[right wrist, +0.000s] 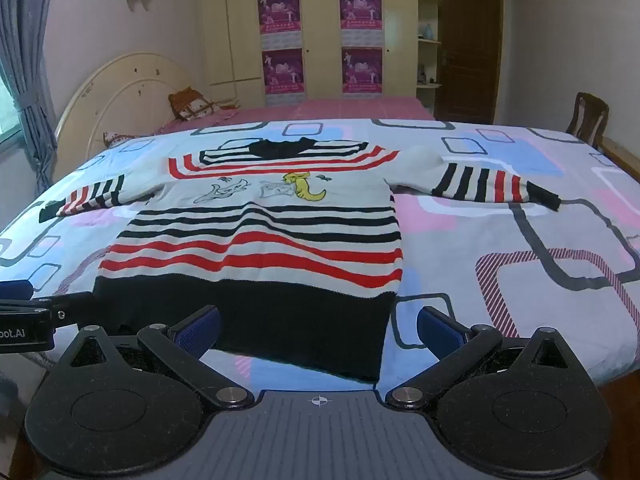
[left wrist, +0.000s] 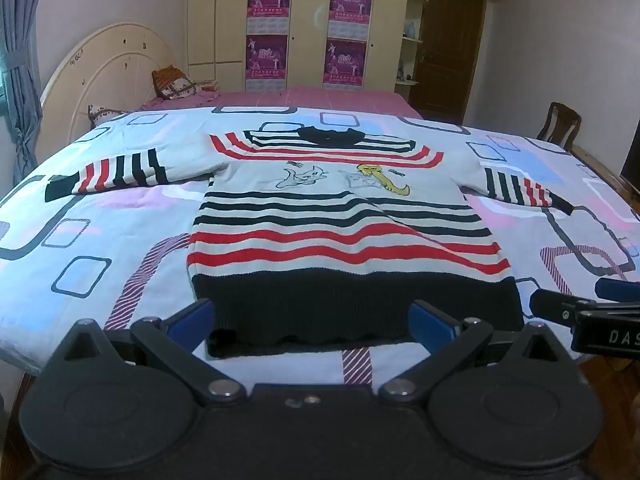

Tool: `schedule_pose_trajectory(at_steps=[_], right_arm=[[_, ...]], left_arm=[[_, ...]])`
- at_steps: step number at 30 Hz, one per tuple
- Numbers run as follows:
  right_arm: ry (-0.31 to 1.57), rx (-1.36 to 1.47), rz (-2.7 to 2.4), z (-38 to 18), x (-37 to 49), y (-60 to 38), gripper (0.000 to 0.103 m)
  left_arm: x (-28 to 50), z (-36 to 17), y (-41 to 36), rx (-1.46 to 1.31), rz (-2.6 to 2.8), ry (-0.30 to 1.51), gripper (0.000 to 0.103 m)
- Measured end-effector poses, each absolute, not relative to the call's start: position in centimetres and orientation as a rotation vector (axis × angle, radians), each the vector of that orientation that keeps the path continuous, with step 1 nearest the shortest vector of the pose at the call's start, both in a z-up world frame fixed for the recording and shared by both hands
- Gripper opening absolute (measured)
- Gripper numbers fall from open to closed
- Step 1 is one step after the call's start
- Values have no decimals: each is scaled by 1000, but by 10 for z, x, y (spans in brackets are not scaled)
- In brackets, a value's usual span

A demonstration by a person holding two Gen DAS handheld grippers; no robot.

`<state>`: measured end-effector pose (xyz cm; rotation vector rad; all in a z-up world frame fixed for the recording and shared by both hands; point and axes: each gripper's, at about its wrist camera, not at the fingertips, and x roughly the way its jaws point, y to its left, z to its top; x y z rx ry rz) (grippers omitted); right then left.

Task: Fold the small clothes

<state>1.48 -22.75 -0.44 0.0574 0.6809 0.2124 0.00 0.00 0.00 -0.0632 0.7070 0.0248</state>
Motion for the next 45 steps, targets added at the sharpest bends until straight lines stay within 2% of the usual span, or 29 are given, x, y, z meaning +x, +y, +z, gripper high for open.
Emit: schedule_pose_trajectory(at_steps=[45], right_arm=[[680, 54, 208, -4, 15, -219, 103]], left_arm=[[3, -1, 10, -81, 7, 708, 103]])
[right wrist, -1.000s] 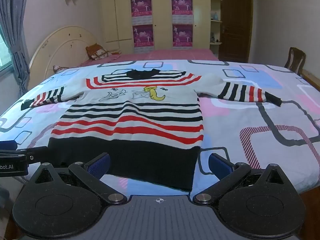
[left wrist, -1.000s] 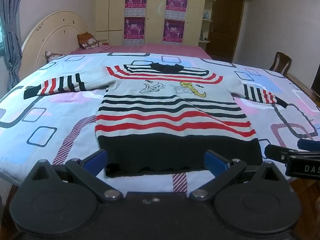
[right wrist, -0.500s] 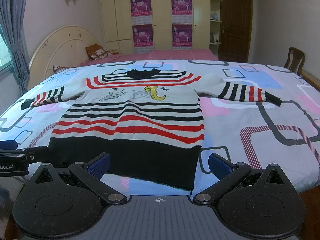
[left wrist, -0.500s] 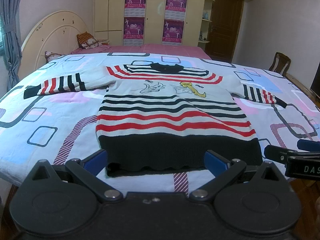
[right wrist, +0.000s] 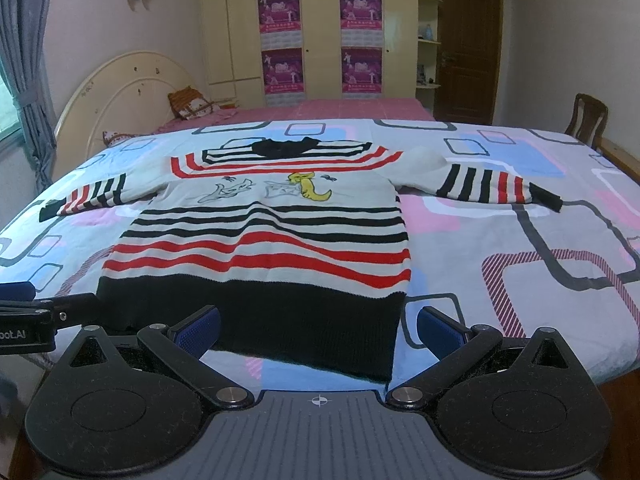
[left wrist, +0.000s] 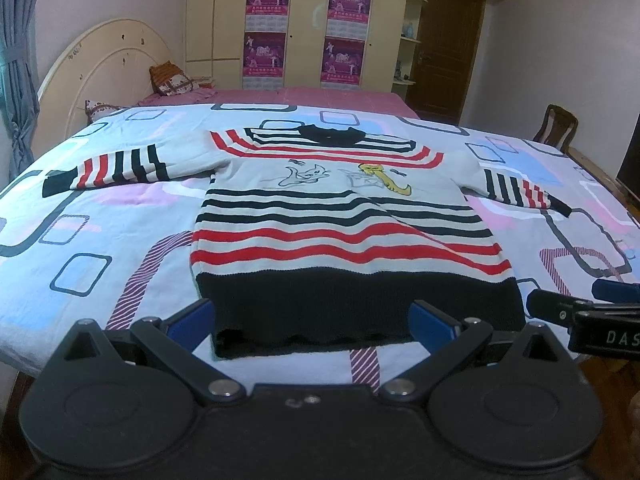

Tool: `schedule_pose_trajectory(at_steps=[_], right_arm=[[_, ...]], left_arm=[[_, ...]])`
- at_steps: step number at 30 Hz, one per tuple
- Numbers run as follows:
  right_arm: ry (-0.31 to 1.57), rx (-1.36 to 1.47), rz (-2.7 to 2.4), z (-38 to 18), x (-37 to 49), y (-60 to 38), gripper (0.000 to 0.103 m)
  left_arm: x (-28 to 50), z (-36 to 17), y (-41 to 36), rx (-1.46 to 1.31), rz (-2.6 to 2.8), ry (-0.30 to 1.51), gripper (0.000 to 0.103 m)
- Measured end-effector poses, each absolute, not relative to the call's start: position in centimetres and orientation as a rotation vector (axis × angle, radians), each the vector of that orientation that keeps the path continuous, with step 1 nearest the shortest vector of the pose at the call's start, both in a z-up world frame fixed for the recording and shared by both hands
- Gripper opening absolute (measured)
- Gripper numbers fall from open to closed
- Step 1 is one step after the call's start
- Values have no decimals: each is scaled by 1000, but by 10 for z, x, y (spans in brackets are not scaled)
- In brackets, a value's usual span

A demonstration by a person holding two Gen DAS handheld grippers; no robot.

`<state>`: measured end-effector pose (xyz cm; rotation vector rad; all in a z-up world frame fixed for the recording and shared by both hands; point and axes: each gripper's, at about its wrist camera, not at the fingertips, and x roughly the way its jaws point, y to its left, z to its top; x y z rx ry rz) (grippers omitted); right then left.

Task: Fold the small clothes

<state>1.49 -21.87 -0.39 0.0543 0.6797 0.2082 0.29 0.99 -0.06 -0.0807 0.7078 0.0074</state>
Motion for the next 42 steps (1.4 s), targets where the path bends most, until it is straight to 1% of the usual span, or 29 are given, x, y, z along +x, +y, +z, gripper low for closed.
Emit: schedule_pose_trajectory(at_steps=[9, 14, 21, 28, 35, 42], right_arm=[[665, 69, 150, 2, 40, -225, 103], [648, 82, 105, 7, 67, -230, 103], [630, 108, 45, 9, 112, -235, 103], [599, 141, -37, 13, 147, -244, 103], [575, 235, -119, 12, 166, -280, 103], [560, 327, -230, -1, 196, -345, 103]], left_arm=[[33, 2, 17, -102, -49, 706, 103], [63, 7, 20, -116, -49, 689, 103], [110, 5, 22, -45, -60, 665, 103], [157, 3, 39, -88, -121, 662, 103], [187, -8, 32, -117, -204, 631, 103], [220, -19, 11, -137, -217, 726, 103]])
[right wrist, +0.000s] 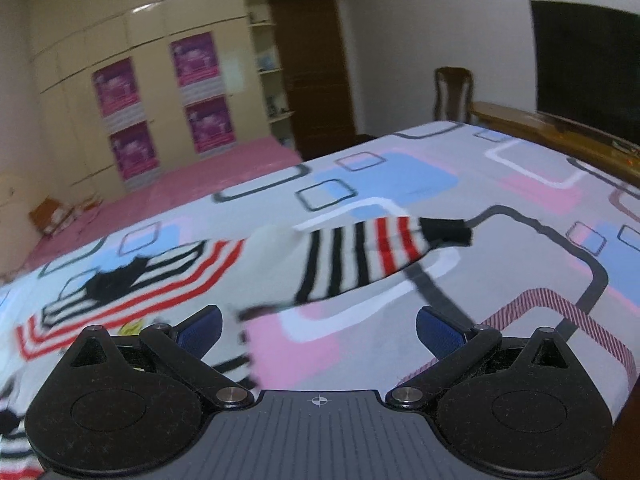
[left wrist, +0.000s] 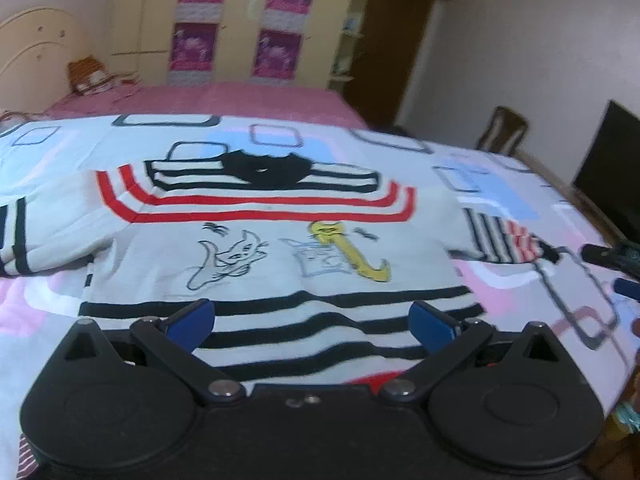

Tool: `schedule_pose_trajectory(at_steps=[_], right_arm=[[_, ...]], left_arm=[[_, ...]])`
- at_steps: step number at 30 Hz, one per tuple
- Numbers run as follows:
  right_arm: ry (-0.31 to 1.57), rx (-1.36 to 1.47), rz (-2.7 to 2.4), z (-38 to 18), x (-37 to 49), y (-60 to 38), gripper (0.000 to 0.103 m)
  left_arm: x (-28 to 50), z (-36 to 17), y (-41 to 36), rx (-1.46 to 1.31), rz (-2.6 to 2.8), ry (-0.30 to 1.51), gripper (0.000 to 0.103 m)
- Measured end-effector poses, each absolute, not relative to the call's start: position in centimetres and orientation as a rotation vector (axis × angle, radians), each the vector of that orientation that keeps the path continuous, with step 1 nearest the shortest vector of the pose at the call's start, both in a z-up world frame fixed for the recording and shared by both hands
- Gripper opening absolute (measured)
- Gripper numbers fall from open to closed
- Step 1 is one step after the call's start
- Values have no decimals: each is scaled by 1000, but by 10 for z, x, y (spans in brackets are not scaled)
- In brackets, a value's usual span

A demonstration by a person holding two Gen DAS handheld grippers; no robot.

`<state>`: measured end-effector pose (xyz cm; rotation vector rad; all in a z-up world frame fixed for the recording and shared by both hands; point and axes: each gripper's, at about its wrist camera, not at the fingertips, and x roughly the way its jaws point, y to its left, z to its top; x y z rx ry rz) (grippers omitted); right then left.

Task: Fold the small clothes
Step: 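Reach the right gripper to a sleeve's black cuff and grasp it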

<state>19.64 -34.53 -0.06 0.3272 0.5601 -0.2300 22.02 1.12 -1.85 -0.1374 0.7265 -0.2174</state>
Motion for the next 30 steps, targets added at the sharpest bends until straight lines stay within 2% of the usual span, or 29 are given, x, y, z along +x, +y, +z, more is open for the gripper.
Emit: schedule_pose_trajectory(at_steps=[3, 4, 5, 6, 10, 11, 13, 21, 25, 26, 27, 28, 30], right_arm=[[547, 360, -250, -9, 213, -374, 102], [544, 374, -252, -13, 222, -385, 92], [547, 385, -248, -17, 228, -394, 69], [559, 407, -252, -22, 239, -407, 65], [559, 480, -275, -44, 273, -452, 62], [561, 494, -279, -50, 283, -463, 53], [581, 526, -290, -63, 303, -485, 46], [668, 709, -343, -115, 348, -552, 46], [667, 730, -319, -125, 350, -557, 46], [661, 722, -315, -125, 350, -557, 43], [655, 710, -315, -124, 348, -557, 36], [656, 696, -325, -125, 348, -557, 9], [638, 745, -372, -126, 339, -567, 6]], left_arm=[[240, -21, 8, -154, -193, 753, 103], [248, -22, 7, -158, -190, 763, 103], [254, -22, 6, -163, -188, 765, 103], [259, -22, 4, -167, -173, 761, 103], [288, -26, -17, -143, -120, 777, 103], [295, -28, -23, -135, -107, 783, 103], [310, -31, -37, -136, -109, 809, 103], [343, -37, -80, -131, -111, 840, 103], [354, -40, -87, -124, -83, 858, 103], [356, -41, -86, -127, -76, 861, 103], [357, -41, -84, -133, -69, 865, 103], [358, -41, -81, -140, -59, 869, 103], [360, -39, -75, -143, -48, 866, 103]])
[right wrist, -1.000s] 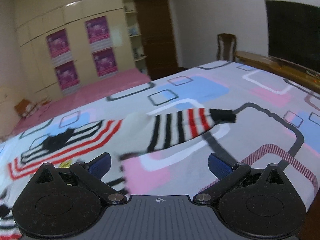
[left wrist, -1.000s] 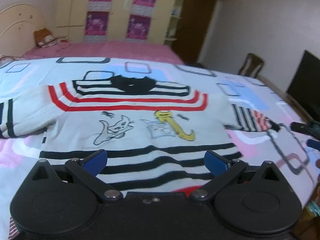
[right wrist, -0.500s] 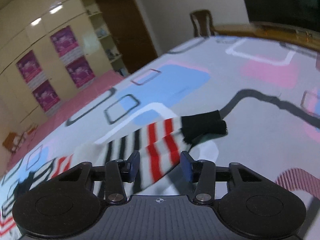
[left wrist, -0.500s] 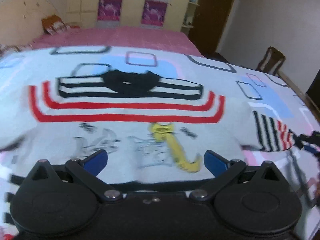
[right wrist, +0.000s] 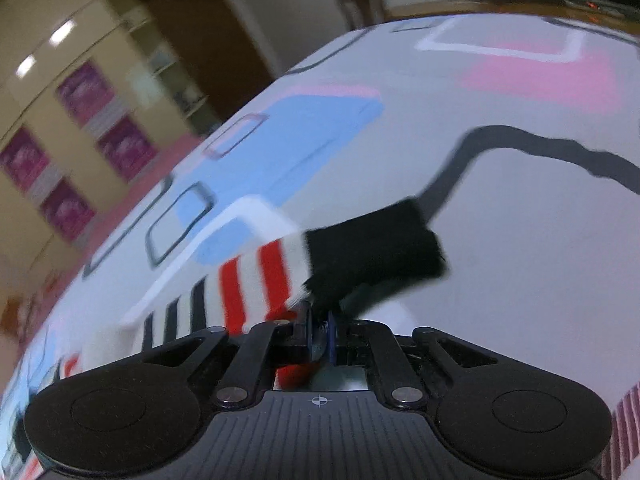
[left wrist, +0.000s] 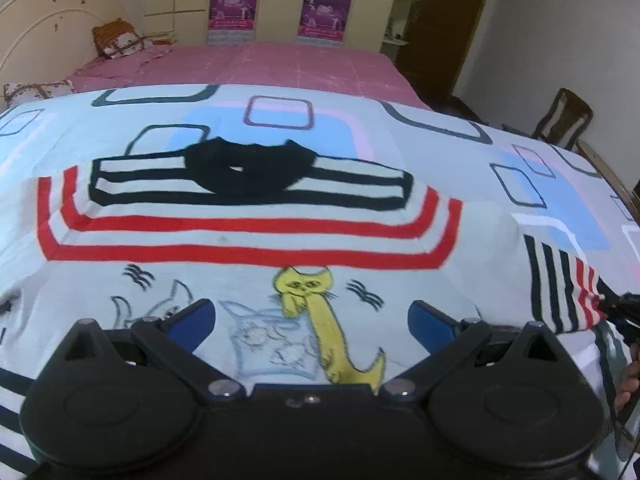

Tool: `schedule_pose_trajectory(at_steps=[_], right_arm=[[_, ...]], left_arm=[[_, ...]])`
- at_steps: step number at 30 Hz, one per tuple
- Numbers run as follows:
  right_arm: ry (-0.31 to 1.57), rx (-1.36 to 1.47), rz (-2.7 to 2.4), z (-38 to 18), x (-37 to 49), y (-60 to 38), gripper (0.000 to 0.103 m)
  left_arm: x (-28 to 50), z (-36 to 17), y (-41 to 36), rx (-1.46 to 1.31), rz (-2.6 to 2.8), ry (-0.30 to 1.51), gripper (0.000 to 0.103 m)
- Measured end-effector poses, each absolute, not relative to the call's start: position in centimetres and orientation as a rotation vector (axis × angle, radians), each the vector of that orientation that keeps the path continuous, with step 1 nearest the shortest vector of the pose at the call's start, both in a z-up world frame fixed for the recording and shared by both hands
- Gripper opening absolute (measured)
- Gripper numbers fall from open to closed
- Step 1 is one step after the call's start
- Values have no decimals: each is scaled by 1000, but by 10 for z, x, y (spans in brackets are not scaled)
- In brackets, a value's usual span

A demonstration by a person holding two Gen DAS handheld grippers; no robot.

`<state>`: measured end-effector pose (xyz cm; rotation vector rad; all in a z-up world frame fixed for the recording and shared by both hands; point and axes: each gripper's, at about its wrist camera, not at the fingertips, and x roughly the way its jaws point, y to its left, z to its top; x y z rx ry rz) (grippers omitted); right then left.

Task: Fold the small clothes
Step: 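Reach the right gripper to a sleeve's black cuff and grasp it, then carry the held sleeve across the sweater body and open the right gripper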

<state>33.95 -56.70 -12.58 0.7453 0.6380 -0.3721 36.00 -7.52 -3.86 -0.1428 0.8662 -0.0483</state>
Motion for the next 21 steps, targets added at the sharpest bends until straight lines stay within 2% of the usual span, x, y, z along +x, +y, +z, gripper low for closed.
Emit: schedule_pose_trajectory(at_steps=[5, 8, 10, 12, 21], right_arm=[[649, 671, -353, -113, 344, -557, 6], [611, 567, -263, -85, 349, -526, 6], [593, 501, -177, -66, 354, -495, 6], [576, 434, -56, -47, 357, -455, 6], [648, 199, 317, -35, 362, -254, 6]], left_arm=[[362, -43, -51, -79, 15, 874, 103], [364, -52, -28, -74, 32, 903, 98], [364, -57, -10, -106, 12, 904, 94], [364, -61, 9, -134, 10, 901, 85], [350, -63, 85, -231, 62, 846, 85]])
